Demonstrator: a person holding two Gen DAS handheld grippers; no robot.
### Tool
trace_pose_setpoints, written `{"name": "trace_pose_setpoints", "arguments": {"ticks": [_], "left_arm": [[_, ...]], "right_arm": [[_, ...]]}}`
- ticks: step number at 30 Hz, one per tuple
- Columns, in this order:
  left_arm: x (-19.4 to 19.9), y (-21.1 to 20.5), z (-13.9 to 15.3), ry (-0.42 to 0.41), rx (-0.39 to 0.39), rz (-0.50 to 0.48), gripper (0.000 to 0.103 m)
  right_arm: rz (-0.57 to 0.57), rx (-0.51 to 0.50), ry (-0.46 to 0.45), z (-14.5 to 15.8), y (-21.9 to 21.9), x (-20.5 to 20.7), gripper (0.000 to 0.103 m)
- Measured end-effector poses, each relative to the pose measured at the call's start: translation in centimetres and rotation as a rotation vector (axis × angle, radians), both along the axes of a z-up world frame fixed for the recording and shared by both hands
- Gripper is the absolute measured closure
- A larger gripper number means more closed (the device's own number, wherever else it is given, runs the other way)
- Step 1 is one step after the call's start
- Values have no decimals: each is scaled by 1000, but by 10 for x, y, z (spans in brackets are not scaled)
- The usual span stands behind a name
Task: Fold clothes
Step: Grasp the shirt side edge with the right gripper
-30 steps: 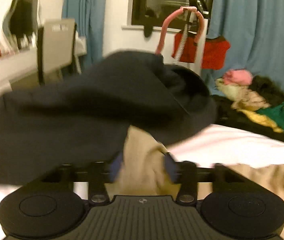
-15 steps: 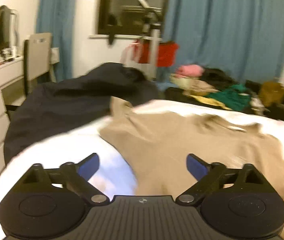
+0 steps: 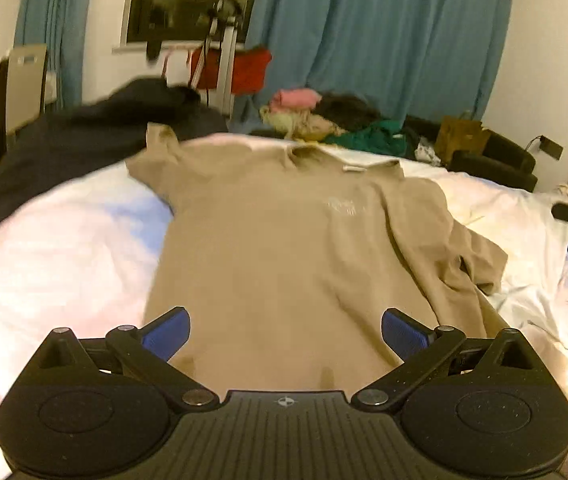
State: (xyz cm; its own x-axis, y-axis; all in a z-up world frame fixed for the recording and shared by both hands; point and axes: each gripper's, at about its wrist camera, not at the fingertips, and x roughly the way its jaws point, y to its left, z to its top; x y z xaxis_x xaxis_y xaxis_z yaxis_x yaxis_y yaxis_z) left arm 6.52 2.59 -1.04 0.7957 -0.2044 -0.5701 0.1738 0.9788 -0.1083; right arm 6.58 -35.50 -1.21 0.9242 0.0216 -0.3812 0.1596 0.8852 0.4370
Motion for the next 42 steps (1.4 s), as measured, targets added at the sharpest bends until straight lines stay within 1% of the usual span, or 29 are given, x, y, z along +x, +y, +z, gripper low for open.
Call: {"name": "trace_pose_setpoints", "arguments": {"ticks": [1, 4, 6, 9, 10, 12, 13, 14, 16, 17, 18, 19, 20, 21, 25, 28, 31, 32, 34, 38, 40, 42], "left_arm": [[0, 0, -2, 5, -1, 0, 0], [2, -2, -7, 18, -4, 2, 0], [2, -2, -11, 31, 2, 6, 0], [11, 3, -23, 77, -5, 14, 0], [16, 4, -28, 98, -9, 9, 0], [23, 7, -35, 112, -17, 6, 0], [28, 8, -38, 120, -22, 8, 0], [32, 8, -41, 127, -28, 10, 0], [41, 9, -45, 141, -43, 10, 0], [45, 8, -47, 146, -53, 8, 0], [48, 6, -48, 149, -59, 3, 0], [51, 4, -49, 151, -65, -3, 0], [52, 2, -49, 151, -71, -10, 0], [53, 0, -50, 149, -75, -18, 0], [51, -7, -49, 139, -76, -47, 0], [47, -11, -48, 125, -62, -63, 0], [44, -11, -48, 106, -31, -62, 0], [44, -11, -49, 106, -24, -56, 0], [48, -11, -52, 124, -21, -52, 0], [54, -10, -56, 134, -15, -52, 0], [56, -10, -57, 137, -16, -50, 0], [58, -10, -58, 135, -21, -50, 0]], "right_arm": [[-9, -5, 9, 2, -8, 7, 21], [-44, 55, 63, -14, -40, 41, 22], [-81, 98, 112, -36, -58, 63, 30], [-145, 152, 182, -73, -83, 96, 31], [-173, 158, 205, -86, -88, 105, 31], [-231, 169, 256, -110, -97, 122, 32], [-248, 188, 259, -120, -100, 128, 33], [-255, 200, 240, -126, -102, 133, 37], [-255, 197, 197, -133, -101, 141, 39], [-237, 173, 186, -133, -97, 145, 44], [-219, 145, 183, -131, -94, 148, 55], [-201, 115, 180, -128, -90, 151, 63], [-184, 85, 178, -124, -86, 154, 78], [-166, 55, 176, -121, -82, 157, 87], [-143, -72, 114, -96, -72, 158, 93], [-157, -135, 66, -73, -70, 160, 95], [-194, -216, 26, -45, -83, 170, 96], [-206, -243, 28, -37, -88, 175, 96], [-240, -297, 61, -23, -102, 195, 96], [-285, -335, 125, -20, -128, 230, 96], [-305, -329, 150, -31, -138, 236, 96], [-325, -318, 173, -43, -146, 240, 93]]}}
